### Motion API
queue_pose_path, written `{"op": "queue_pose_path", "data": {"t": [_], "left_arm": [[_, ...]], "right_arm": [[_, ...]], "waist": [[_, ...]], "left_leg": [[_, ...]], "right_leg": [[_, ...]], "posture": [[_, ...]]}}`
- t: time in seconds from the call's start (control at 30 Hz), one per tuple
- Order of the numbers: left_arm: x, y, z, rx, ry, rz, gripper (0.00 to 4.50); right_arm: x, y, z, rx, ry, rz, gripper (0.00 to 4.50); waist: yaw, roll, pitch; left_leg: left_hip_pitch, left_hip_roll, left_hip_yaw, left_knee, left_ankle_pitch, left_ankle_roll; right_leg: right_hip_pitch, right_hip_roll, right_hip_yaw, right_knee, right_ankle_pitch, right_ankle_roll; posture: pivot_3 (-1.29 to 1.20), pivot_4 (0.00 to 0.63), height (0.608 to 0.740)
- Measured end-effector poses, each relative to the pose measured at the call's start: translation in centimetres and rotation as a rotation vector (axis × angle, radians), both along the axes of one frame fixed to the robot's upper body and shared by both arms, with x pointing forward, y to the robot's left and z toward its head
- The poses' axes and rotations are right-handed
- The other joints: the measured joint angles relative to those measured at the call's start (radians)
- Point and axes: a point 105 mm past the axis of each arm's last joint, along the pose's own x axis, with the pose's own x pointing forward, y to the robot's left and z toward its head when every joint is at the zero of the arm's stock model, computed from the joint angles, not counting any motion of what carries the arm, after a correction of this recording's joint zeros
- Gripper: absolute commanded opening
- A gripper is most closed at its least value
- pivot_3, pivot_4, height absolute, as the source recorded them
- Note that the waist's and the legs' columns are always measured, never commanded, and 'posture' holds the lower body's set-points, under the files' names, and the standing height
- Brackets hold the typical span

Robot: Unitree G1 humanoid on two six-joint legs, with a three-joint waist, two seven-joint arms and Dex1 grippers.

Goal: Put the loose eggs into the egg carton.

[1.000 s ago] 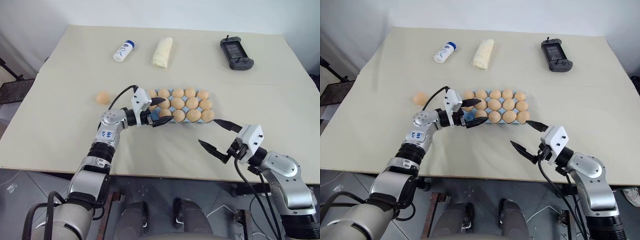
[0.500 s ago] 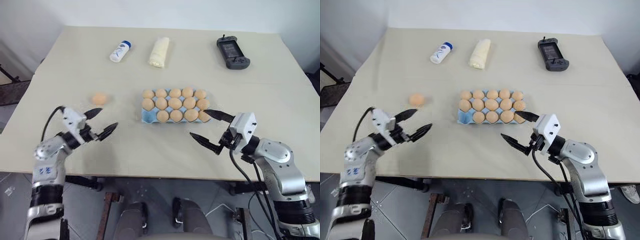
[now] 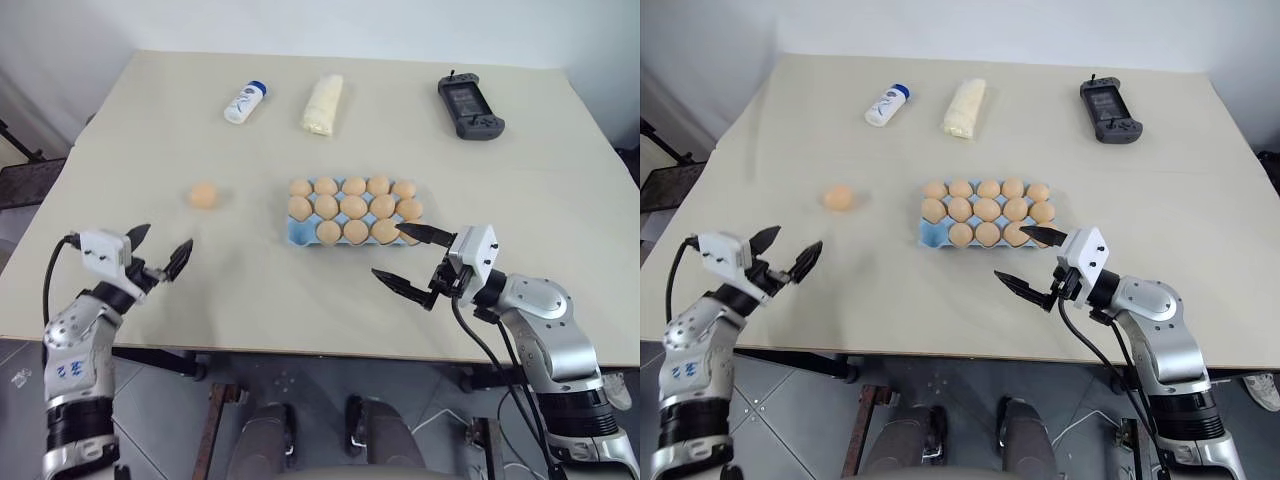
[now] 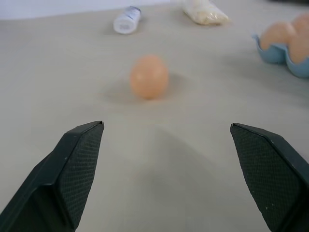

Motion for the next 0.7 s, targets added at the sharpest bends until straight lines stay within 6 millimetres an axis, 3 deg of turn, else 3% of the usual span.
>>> {"op": "queue_pose_path", "data": {"t": [0.17,0.43,0.7], "left_arm": [[2.9,-0.2,1.7,-0.039,-0.025,0.052,4.47],[9.5,-2.8,2.2,-0.052,0.109,0.027,4.47],[10.3,-3.8,-0.4,0.017,0.24,-0.008,4.47]], "right_arm": [[0.0,0.0,0.0,-0.001,-0.006,0.0,4.5],[-0.1,0.0,0.0,0.002,-0.01,-0.023,4.5],[0.0,-0.1,-0.1,0.006,-0.011,-0.039,4.5]], "waist": [[-0.008,-0.001,0.0],[-0.004,-0.001,0.0],[-0.009,-0.002,0.0]], "left_leg": [[0.0,0.0,0.003,-0.001,0.001,0.001],[0.0,-0.001,0.006,0.001,0.003,0.004],[0.0,0.001,0.011,0.001,0.001,0.002]], "right_leg": [[0.0,0.0,-0.001,0.0,0.0,0.001],[0.0,-0.003,-0.02,0.001,0.001,0.001],[-0.002,-0.005,-0.029,0.002,0.001,0.002]], "posture": [[0.0,0.15,0.74],[0.0,0.15,0.74],[0.0,0.15,0.74]]}}
